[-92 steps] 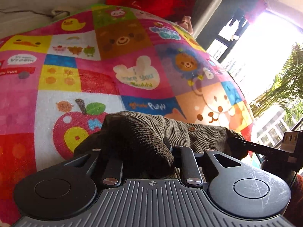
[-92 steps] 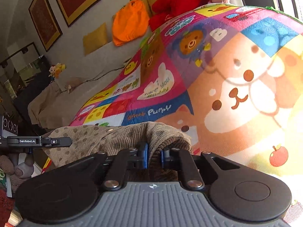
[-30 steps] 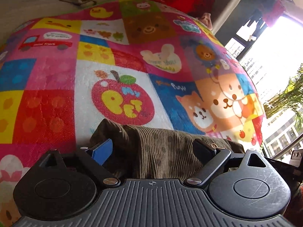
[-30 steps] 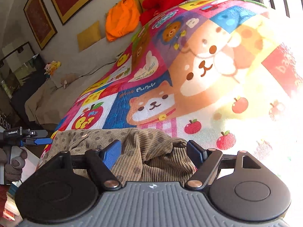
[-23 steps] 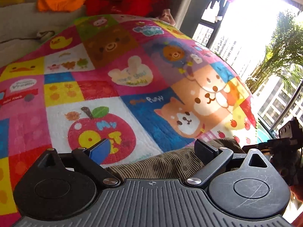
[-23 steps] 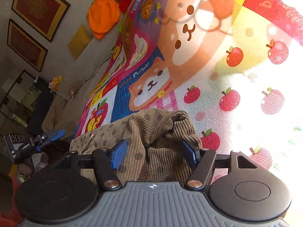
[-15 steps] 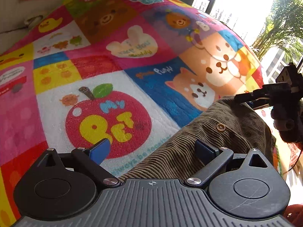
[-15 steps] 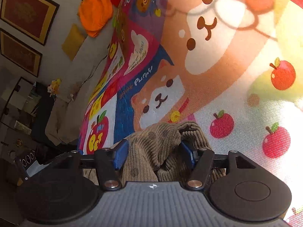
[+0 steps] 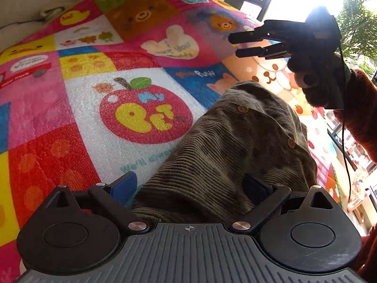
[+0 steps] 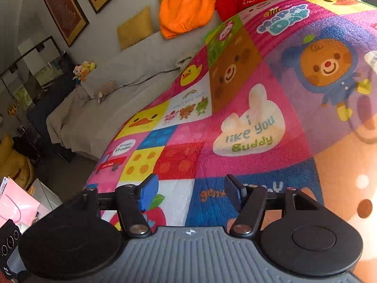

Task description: Fold clothes

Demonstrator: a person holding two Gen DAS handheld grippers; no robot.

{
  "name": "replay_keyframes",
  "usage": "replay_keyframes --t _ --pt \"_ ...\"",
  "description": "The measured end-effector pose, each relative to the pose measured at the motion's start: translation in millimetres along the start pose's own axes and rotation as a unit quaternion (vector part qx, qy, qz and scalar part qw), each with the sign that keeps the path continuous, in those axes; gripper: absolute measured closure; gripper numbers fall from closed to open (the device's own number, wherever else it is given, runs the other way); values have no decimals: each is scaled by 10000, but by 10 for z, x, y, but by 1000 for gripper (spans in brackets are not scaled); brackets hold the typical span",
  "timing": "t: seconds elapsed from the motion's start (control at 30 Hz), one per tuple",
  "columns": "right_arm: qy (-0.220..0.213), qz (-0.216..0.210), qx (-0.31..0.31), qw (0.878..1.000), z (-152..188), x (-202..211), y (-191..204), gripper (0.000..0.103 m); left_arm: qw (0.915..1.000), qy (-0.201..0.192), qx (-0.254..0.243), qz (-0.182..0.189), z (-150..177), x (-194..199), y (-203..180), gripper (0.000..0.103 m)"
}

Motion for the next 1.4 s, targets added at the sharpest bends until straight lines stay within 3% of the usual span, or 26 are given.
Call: replay_keyframes --t 0.13,0.27,0.33,0.4,0.47,0.6,0.63,0.7,0.8,0.97,1.03,1.17,1.4 --pt "151 373 -278 9988 550 671 -278 27 9999 -105 25 112 -45 -42 4 4" --pt "155 1221 -1016 9872 1273 1307 -813 25 9988 -355 245 224 -144 -107 -7 7" --pt "-66 1284 -1710 9768 1641 1531 -985 24 9990 -369 193 155 -155 -169 -27 16" --pt "-235 1162 -2389 9638 1952 1645 -1074 23 9993 -365 -3 16 -147 -204 -60 16" --pt "-473 1033 -2538 9606 2080 1626 -976 21 9994 -293 -93 -129 -142 -209 -79 17" --pt "-398 593 -1941 9784 1959 1316 -592 21 9991 -199 -123 -351 -83 -171 -109 26" --pt "-386 647 -1703 9825 1902 1217 -508 22 9990 -179 -125 -402 -67 -160 -117 30" --pt "-302 832 -1237 9884 1792 1040 -409 47 9988 -149 -135 -455 -18 -127 -134 36" --pt "-186 823 -812 9931 1543 783 -449 65 9992 -123 -41 -389 28 -94 -153 40" --pt "-204 1172 176 9927 928 321 -530 72 9997 -66 217 -28 103 -141 -315 42" --pt "-219 1273 527 9902 680 160 -504 73 9997 -47 206 95 156 -191 -442 42" --pt "-63 1407 633 9880 493 58 -607 67 9991 14 217 372 295 -272 -717 42" --pt "-166 1765 496 9829 797 660 -878 53 9912 498 129 1223 722 -369 -1345 42"
Point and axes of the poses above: each gripper's, at about its wrist camera, not at the fingertips, and x roughly against the way its jaws point, y to its left, z to its underside, the point moved 9 cm from there along -x, roughly the way its jaws point, and after that the axes turned 11 degrees about x, right-handed, at the moved point
